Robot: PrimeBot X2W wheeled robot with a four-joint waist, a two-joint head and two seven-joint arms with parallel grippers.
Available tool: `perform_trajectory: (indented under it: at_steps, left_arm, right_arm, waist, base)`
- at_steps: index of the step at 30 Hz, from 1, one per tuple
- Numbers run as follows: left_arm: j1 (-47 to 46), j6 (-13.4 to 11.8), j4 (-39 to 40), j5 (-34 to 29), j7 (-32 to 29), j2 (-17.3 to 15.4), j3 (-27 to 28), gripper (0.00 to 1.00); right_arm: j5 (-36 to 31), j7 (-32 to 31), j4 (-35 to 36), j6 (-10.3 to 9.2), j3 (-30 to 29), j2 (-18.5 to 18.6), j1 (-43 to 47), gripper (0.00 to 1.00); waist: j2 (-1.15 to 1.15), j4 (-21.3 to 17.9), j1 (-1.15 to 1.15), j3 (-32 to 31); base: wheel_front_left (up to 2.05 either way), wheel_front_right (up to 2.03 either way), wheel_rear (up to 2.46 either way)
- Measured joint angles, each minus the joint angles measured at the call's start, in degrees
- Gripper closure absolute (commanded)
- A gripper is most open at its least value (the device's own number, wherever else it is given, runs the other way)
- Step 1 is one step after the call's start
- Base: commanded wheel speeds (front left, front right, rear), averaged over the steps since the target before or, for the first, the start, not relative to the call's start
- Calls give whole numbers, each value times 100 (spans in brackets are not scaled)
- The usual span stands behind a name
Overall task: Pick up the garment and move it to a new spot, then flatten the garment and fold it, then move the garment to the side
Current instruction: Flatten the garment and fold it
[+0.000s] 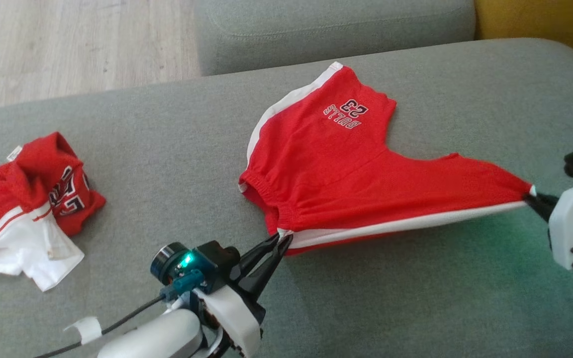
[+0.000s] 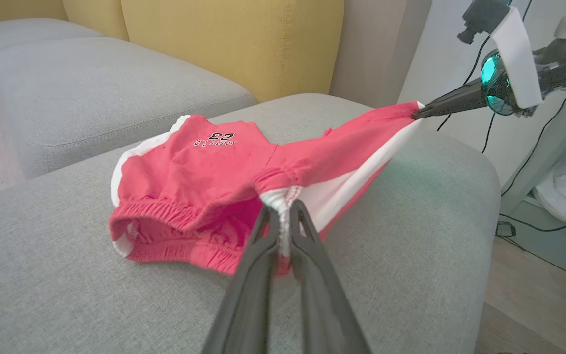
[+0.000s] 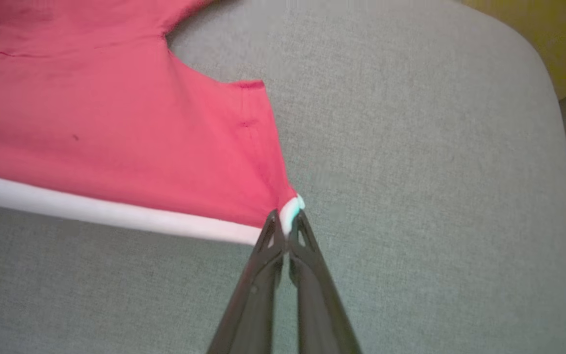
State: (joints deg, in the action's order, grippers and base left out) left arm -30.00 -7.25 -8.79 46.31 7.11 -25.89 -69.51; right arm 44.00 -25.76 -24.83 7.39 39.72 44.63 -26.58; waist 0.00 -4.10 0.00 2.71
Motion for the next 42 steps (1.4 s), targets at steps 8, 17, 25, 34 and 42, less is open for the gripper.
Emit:
perform_trajectory:
  at_steps: [8, 17, 25, 34, 42]
  left_arm:
    - [-283, -309, 292, -109, -48, -91, 199, 100]
    - [-1095, -313, 25, -257, -21, -34, 488, 100]
    - [-1767, -122, -464, -252, 77, 393, 641, 100]
    - [-2068, 80, -1017, -252, 310, 862, 667, 100]
    - [-2319, 229, -1346, -303, 480, 1140, 682, 100]
  right_arm:
    - [-1011, 123, 662, 0, -1183, -269, 63, 100]
    - [-2147, 391, 494, 0, -1502, -854, -1104, 100]
    - [-2573, 831, -431, 0, -1257, -1068, -2448, 100]
    - [-2696, 1285, -1422, 0, -838, -1226, -3418, 100]
    - [-2733, 1730, -2120, 0, -588, -1266, -3862, 100]
  waist:
    - [0, 137, 0, 438]
    - [0, 470, 1, 1190]
    - [0, 919, 2, 1819]
    - [-1, 1369, 1, 2417]
    - [-1, 1625, 0, 2719]
  base:
    - [0, 0, 0]
    - [0, 0, 0]
    - [0, 0, 0]
    - [0, 0, 0]
    - [0, 0, 0]
